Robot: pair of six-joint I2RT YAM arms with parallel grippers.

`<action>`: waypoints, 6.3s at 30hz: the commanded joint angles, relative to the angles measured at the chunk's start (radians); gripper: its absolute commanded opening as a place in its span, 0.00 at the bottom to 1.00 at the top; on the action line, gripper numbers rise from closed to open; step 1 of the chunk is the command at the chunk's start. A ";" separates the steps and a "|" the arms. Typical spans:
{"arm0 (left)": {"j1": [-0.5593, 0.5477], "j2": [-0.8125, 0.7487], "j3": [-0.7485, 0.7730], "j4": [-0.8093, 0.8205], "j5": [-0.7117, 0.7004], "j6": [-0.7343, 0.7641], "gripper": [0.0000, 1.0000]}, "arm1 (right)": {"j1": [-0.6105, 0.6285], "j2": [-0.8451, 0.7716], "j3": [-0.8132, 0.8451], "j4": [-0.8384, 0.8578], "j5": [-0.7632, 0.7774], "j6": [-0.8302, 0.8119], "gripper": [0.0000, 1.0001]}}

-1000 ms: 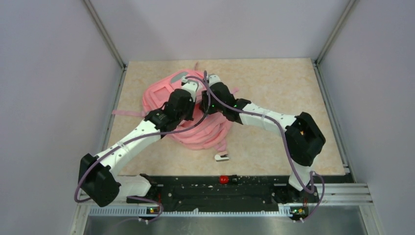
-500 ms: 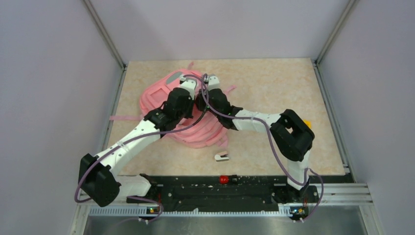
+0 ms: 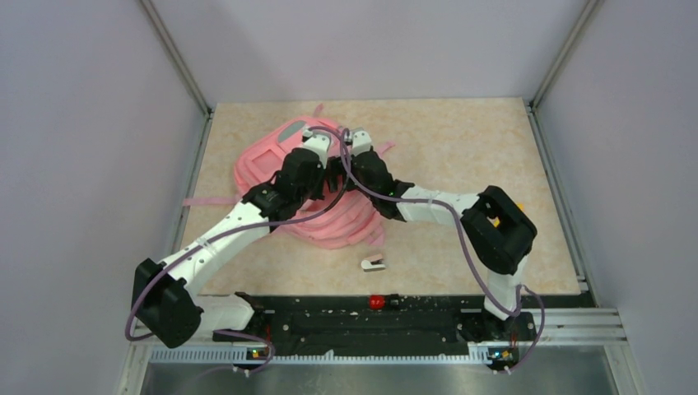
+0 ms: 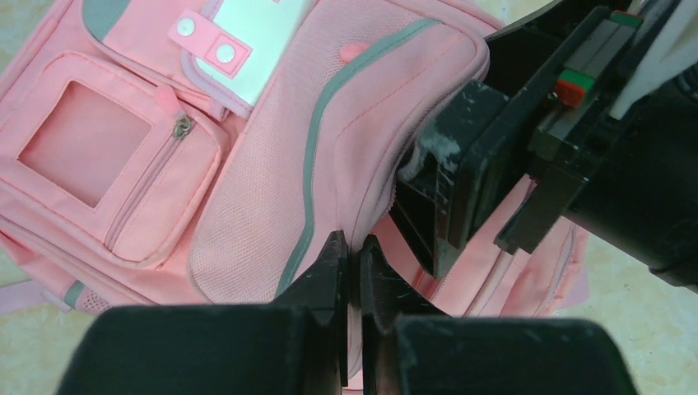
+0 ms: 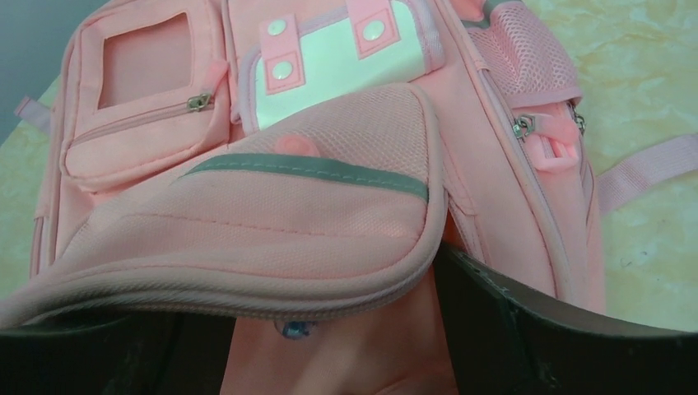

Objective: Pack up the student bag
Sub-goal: Place the stationery in the student bag, then pick up the stationery from the center of the board, then place the stationery in the student bag.

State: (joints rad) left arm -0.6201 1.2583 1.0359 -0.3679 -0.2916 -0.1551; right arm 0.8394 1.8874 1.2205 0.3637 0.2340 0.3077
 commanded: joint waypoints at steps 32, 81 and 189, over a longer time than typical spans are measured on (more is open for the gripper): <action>0.003 -0.004 0.026 0.056 0.052 -0.001 0.00 | 0.127 -0.694 -0.648 -0.340 -0.435 -0.299 0.84; 0.003 -0.028 0.030 0.055 0.069 -0.009 0.00 | 0.216 -0.501 -0.639 -0.240 -0.353 -0.437 0.49; 0.003 -0.050 0.030 0.057 0.088 -0.021 0.00 | 0.153 -0.919 -0.634 -0.778 -0.197 0.365 0.73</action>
State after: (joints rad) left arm -0.6060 1.2537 1.0359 -0.3954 -0.2211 -0.1726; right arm 0.9100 1.0168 0.6128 -0.2852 -0.0025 0.4030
